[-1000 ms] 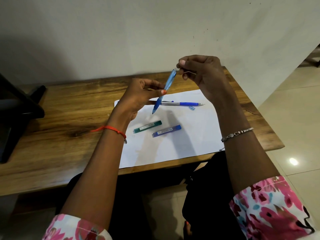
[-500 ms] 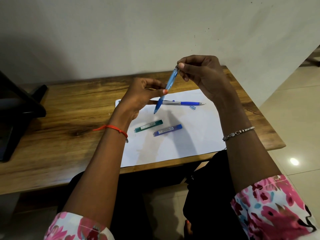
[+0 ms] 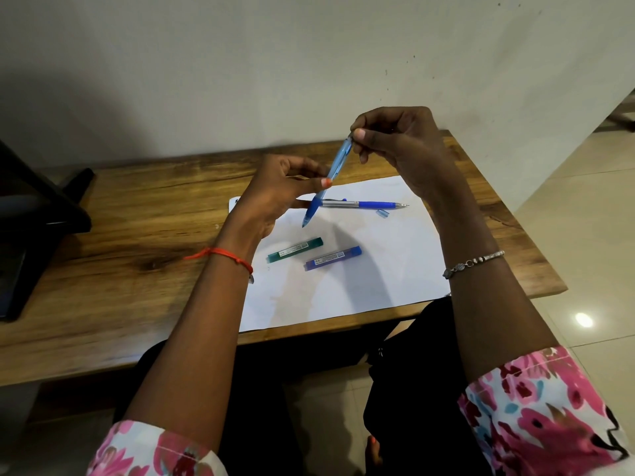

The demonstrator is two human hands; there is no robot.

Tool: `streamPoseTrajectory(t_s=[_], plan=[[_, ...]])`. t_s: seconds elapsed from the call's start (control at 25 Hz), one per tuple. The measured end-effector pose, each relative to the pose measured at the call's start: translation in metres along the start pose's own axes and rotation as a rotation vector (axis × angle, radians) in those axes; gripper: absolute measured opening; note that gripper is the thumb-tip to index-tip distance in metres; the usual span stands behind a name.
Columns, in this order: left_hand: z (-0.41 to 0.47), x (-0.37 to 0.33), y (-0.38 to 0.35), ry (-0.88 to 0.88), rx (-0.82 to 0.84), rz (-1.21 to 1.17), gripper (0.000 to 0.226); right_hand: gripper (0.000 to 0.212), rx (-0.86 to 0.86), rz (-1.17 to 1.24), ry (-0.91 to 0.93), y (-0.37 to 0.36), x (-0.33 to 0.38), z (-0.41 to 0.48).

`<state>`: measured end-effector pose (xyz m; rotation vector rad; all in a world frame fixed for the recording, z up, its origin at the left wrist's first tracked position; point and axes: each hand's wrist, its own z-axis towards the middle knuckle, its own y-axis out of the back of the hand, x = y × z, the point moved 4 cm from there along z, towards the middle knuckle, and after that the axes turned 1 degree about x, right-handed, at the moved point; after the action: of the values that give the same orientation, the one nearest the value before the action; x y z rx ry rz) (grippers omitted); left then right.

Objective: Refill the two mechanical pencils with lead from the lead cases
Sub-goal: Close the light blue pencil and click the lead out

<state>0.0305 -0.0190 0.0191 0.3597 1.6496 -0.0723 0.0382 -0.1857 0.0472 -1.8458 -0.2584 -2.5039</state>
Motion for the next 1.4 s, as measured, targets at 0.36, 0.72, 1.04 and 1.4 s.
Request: streamPoseTrajectory(t_s=[0.36, 0.72, 1.04, 1.4], plan=[[0.000, 0.000, 0.001, -0.016, 0.005, 0.021, 0.011, 0.012, -0.020, -0.065, -0.017, 0.001, 0.002, 0.000], [0.001, 0.002, -0.001, -0.008, 0.020, 0.070, 0.013, 0.015, -0.035, 0.026, -0.168, 0.008, -0.004, -0.007], [0.003, 0.007, 0.001, 0.003, 0.004, 0.049, 0.018, 0.023, -0.176, -0.646, -0.877, 0.036, -0.046, -0.028], [0.005, 0.006, -0.002, 0.012, -0.013, 0.050, 0.017, 0.036, -0.191, -0.734, -0.859, 0.029, -0.055, -0.023]])
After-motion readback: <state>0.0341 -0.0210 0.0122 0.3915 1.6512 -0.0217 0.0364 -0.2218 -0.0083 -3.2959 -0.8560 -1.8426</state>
